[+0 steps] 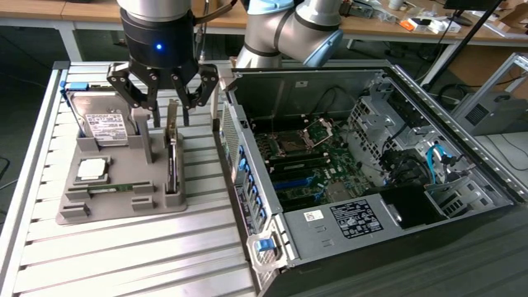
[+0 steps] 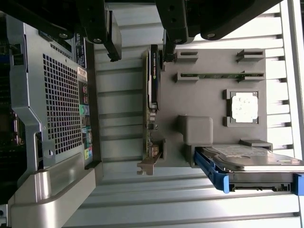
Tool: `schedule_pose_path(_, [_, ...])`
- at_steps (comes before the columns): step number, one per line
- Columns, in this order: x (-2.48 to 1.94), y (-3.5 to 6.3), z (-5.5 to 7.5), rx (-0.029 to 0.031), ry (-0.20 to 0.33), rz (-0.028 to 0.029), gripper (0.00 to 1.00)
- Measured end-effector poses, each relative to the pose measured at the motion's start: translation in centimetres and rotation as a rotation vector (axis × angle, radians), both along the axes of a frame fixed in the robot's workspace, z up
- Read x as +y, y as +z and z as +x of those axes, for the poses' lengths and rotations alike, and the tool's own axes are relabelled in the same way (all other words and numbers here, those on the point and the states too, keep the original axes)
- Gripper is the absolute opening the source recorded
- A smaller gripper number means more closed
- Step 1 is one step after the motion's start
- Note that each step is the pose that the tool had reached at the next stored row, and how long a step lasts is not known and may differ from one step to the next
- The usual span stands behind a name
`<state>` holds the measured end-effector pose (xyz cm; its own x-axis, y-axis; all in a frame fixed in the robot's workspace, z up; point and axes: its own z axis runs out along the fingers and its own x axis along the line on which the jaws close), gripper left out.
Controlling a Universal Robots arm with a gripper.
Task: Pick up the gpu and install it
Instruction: 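Pick up the gpu and move the gpu toward the slot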
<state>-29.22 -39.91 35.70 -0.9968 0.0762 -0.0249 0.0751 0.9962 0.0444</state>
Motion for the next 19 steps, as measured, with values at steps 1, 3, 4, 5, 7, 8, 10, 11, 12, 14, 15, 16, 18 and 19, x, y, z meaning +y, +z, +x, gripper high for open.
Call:
schedule_pose_path(1, [0.0,-0.05,0.0,0.0,0.0,0.0,0.48])
schedule_pose_path(3, [0.0,-0.11,0.0,-0.0001,0.0,0.0,0.48])
schedule_pose_path(4, [0.0,-0.12,0.0,0.0,0.0,0.0,0.48])
schedule_pose_path(5, [0.0,-0.15,0.0,0.0,0.0,0.0,0.48])
schedule_pose_path(7, [0.0,-0.21,0.0,0.0,0.0,0.0,0.48])
schedule_pose_path(8, [0.0,-0.27,0.0,-0.0001,0.0,0.0,0.48])
schedule_pose_path(10, [0.0,-0.3,0.0,0.0,0.0,0.0,0.48])
schedule_pose_path(11, [0.0,-0.32,0.0,-0.0001,0.0,0.0001,0.48])
schedule_pose_path(12, [0.0,-0.34,0.0,-0.0001,0.0,0.0,0.48])
schedule_pose_path(14, [0.0,-0.42,0.0,0.0,0.0,0.0,0.48])
schedule_pose_path(15, [0.0,-0.43,0.0,0.0,0.0,0.0,0.48])
schedule_pose_path(16, [0.0,-0.45,0.0,0.0,0.0,0.0,0.48])
schedule_pose_path(18, [0.0,-0.49,0.0,-0.0001,0.0,0.0,0.48])
schedule_pose_path(19, [0.0,-0.51,0.0,-0.0001,0.0,0.0,0.48])
